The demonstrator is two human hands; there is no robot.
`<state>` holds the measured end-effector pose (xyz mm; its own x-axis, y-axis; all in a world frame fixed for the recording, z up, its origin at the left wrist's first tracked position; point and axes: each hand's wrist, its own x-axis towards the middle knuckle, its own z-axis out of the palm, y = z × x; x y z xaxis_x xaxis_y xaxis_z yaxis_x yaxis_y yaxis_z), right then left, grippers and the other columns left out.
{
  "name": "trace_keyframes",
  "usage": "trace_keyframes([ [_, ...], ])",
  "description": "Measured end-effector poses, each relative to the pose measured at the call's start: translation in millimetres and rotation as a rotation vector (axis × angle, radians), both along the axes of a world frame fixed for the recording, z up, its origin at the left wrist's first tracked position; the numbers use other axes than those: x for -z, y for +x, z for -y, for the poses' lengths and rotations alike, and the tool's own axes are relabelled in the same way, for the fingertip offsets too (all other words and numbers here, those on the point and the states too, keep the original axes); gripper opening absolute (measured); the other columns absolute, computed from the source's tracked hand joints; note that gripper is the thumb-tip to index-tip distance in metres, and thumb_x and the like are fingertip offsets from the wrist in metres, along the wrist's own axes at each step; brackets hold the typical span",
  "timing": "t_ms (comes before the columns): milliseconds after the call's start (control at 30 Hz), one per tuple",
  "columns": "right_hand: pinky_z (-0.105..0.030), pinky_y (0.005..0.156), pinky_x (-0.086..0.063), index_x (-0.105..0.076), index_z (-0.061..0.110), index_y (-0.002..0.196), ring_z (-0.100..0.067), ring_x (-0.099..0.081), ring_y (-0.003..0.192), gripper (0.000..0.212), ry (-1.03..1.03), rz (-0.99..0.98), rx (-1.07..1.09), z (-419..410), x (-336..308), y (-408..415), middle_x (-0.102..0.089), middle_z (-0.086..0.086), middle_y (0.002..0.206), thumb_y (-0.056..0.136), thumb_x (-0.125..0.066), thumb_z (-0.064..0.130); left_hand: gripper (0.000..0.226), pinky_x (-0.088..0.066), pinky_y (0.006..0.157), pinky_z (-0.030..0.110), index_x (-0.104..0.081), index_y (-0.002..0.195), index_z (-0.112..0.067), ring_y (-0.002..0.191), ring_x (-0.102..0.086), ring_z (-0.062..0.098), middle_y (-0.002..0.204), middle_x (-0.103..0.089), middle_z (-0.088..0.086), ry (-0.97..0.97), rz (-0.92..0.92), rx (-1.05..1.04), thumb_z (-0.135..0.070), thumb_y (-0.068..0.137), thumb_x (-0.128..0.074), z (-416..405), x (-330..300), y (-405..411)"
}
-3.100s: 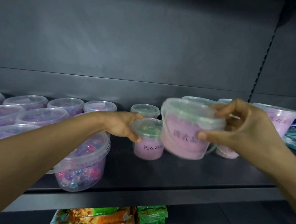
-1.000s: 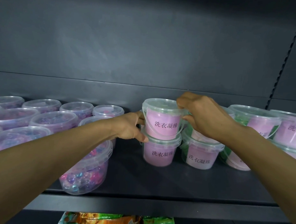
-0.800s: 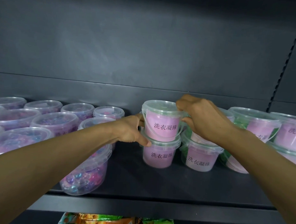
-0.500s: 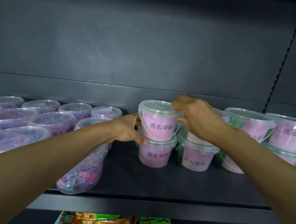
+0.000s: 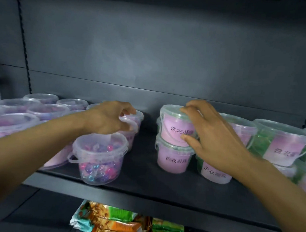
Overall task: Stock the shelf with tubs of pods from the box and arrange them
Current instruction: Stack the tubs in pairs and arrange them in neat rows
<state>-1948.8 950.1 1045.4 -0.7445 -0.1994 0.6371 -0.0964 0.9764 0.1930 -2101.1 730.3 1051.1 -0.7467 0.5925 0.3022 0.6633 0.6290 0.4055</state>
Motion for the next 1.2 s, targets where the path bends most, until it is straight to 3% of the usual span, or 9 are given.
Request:
trace_keyframes([
  [67, -0.032, 0.079, -0.047, -0.051, 0.013, 0.12, -0.027, -0.053, 0.109, 0.049, -0.021, 0.007, -0.083, 19, 4, -4, -0.048, -0.005, 0.127, 0.076, -0.072, 0.021, 0.038, -0.043, 0.101, 0.03, -0.059, 0.119, -0.024, 0.112, -0.058, 0.016, 0.121, -0.062, -0.002, 0.025, 0.005, -0.05, -0.022, 0.083, -0.069, 22, 0, 3],
  [133, -0.035, 0.088, -0.048, -0.05, 0.016, 0.126, -0.022, -0.049, 0.115, 0.049, -0.049, 0.072, -0.168, 39, 10, -9, -0.044, -0.001, 0.13, 0.081, -0.068, 0.026, 0.034, -0.041, 0.097, 0.023, -0.06, 0.118, -0.02, 0.112, -0.058, 0.016, 0.12, -0.062, -0.001, 0.027, 0.008, -0.098, -0.016, 0.085, -0.066, 41, 4, 5],
  [267, -0.027, 0.103, -0.037, -0.033, 0.028, 0.138, -0.01, -0.037, 0.125, 0.059, -0.106, 0.341, -0.242, 78, 26, -24, -0.028, 0.009, 0.137, 0.087, -0.06, 0.04, 0.021, -0.039, 0.081, 0.013, -0.062, 0.107, -0.022, 0.11, -0.058, 0.017, 0.116, -0.064, -0.002, -0.052, 0.047, -0.122, -0.018, 0.087, -0.063, 70, 15, 3],
  [367, -0.031, 0.106, -0.036, -0.031, 0.031, 0.138, -0.012, -0.036, 0.129, 0.063, -0.175, 0.496, -0.243, 100, 39, -41, -0.024, 0.007, 0.142, 0.085, -0.061, 0.045, 0.016, -0.038, 0.077, 0.002, -0.064, 0.103, -0.018, 0.107, -0.06, 0.015, 0.109, -0.066, -0.002, -0.04, 0.1, -0.095, -0.013, 0.088, -0.062, 84, 22, -3],
  [533, -0.031, 0.095, -0.044, -0.057, 0.017, 0.115, -0.015, -0.049, 0.117, 0.034, -0.123, 0.329, -0.25, 108, 46, -53, -0.045, 0.006, 0.132, 0.085, -0.067, 0.03, 0.021, -0.044, 0.095, 0.02, -0.06, 0.109, -0.025, 0.108, -0.059, 0.009, 0.112, -0.064, -0.008, -0.061, 0.168, 0.034, -0.015, 0.09, -0.059, 96, 24, -16],
  [667, -0.028, 0.091, -0.047, -0.057, 0.021, 0.112, -0.006, -0.052, 0.112, 0.032, -0.138, 0.347, -0.184, 110, 41, -48, -0.051, 0.012, 0.126, 0.082, -0.069, 0.019, 0.027, -0.044, 0.102, 0.029, -0.058, 0.104, -0.031, 0.108, -0.059, 0.008, 0.111, -0.064, -0.009, -0.05, 0.166, 0.135, -0.035, 0.077, -0.06, 104, 20, -30],
  [867, -0.004, 0.083, -0.037, -0.053, 0.032, 0.117, 0.01, -0.048, 0.099, 0.046, -0.27, 0.361, -0.033, 116, 5, -52, -0.051, 0.027, 0.111, 0.082, -0.057, 0.003, 0.022, -0.035, 0.086, 0.016, -0.055, 0.11, -0.03, 0.11, -0.053, 0.007, 0.11, -0.056, -0.014, -0.1, 0.059, 0.155, -0.023, 0.09, -0.059, 113, 7, -65],
  [1067, -0.022, 0.093, -0.041, -0.058, 0.016, 0.117, -0.013, -0.056, 0.111, 0.032, -0.217, 0.356, 0.1, 113, -40, -117, -0.061, 0.003, 0.119, 0.086, -0.057, 0.007, 0.034, -0.044, 0.097, 0.027, -0.055, 0.123, -0.026, 0.112, -0.057, 0.016, 0.122, -0.059, -0.005, -0.147, -0.005, 0.034, -0.025, 0.089, -0.059, 121, -4, -111],
  [1200, -0.021, 0.093, -0.036, -0.053, 0.014, 0.126, -0.018, -0.051, 0.12, 0.039, -0.105, 0.514, 0.218, 104, -52, -176, -0.054, -0.002, 0.132, 0.088, -0.06, 0.016, 0.033, -0.042, 0.099, 0.027, -0.058, 0.12, -0.022, 0.11, -0.057, 0.018, 0.119, -0.061, -0.002, -0.159, 0.0, -0.019, -0.021, 0.087, -0.061, 118, -8, -147],
])
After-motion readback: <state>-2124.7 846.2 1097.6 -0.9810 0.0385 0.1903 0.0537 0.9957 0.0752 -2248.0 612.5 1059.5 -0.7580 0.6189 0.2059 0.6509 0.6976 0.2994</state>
